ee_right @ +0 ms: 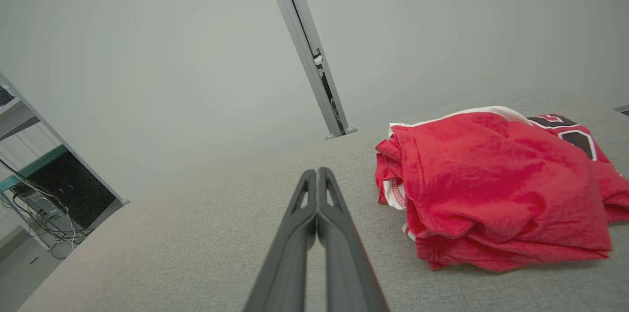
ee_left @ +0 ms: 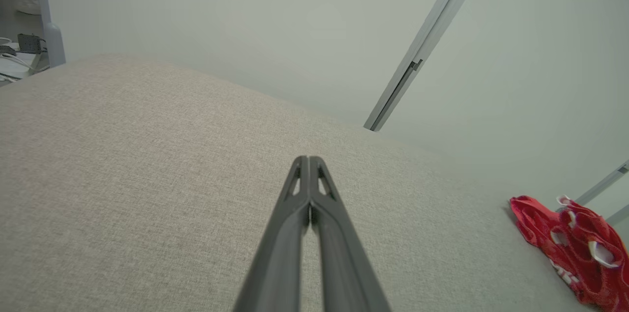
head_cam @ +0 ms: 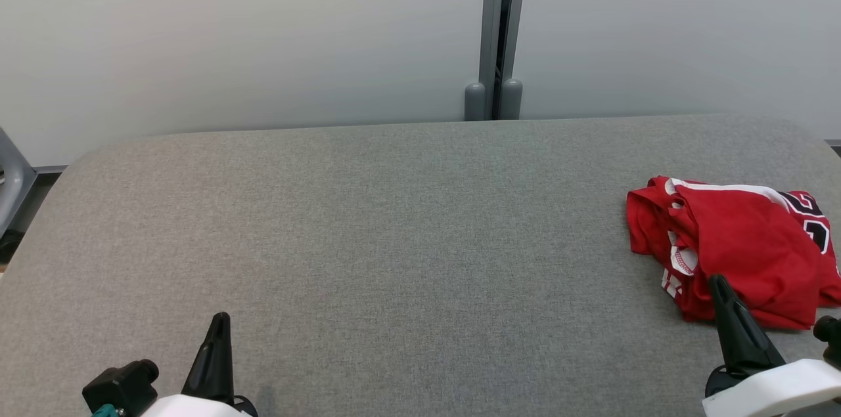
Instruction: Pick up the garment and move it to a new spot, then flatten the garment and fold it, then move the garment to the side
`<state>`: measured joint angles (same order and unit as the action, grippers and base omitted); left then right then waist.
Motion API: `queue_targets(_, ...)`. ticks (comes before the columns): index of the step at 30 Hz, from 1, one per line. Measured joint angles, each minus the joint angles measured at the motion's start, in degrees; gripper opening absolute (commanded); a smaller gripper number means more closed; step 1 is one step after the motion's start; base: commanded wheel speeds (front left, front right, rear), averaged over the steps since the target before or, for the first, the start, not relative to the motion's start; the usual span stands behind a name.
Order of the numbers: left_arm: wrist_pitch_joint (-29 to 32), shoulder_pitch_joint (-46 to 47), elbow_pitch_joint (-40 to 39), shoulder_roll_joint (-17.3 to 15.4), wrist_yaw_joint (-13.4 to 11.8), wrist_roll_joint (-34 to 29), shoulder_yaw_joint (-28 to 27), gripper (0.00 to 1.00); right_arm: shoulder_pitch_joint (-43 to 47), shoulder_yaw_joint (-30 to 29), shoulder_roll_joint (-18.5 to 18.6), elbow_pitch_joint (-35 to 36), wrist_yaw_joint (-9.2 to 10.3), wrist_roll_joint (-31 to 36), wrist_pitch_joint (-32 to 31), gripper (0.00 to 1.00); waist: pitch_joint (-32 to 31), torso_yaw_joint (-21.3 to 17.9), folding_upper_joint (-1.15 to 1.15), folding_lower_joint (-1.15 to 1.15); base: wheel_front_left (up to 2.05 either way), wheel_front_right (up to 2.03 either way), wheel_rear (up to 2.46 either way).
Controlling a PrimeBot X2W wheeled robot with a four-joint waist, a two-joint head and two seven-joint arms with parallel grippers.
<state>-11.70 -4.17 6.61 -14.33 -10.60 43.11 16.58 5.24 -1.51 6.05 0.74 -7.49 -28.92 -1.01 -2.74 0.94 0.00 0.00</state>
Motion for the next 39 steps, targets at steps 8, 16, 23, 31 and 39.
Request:
queue_targets(8,1.82,1.23,1.07,1.1,2.05,5.67,-2.45,0.0,-1.24,-0.46,-0.32,-1.67,0.0,-7.11,-0.58,0.0,0.2,-0.07,0.0,0.0,0.0,0.0,0.0)
queue_targets(16,3.67,2.28,1.93,2.29,3.89,10.82,-4.65,0.0,-2.4,-1.14,-0.65,-3.23,0.0,-13.62,-1.09,0.0,0.4,-0.13,0.0,0.0,0.0,0.0,0.0)
queue_targets(23,5.15,2.87,2.64,3.05,5.28,14.91,-6.46,0.0,-3.28,-1.52,-0.87,-4.42,0.0,-18.85,-1.53,0.0,0.58,-0.19,0.0,0.0,0.0,0.0,0.0)
queue_targets(31,6.67,3.58,3.15,4.11,6.9,19.26,-8.42,0.0,-4.19,-1.88,-1.2,-5.66,0.0,-24.44,-2.01,0.0,0.79,-0.25,0.0,0.0,0.0,0.0,0.0)
queue_targets(39,8.15,4.65,3.61,4.91,8.37,23.37,-10.21,0.0,-5.02,-2.22,-1.55,-7.0,0.0,-29.43,-2.52,0.0,1.0,-0.32,0.0,0.0,0.0,0.0,0.0)
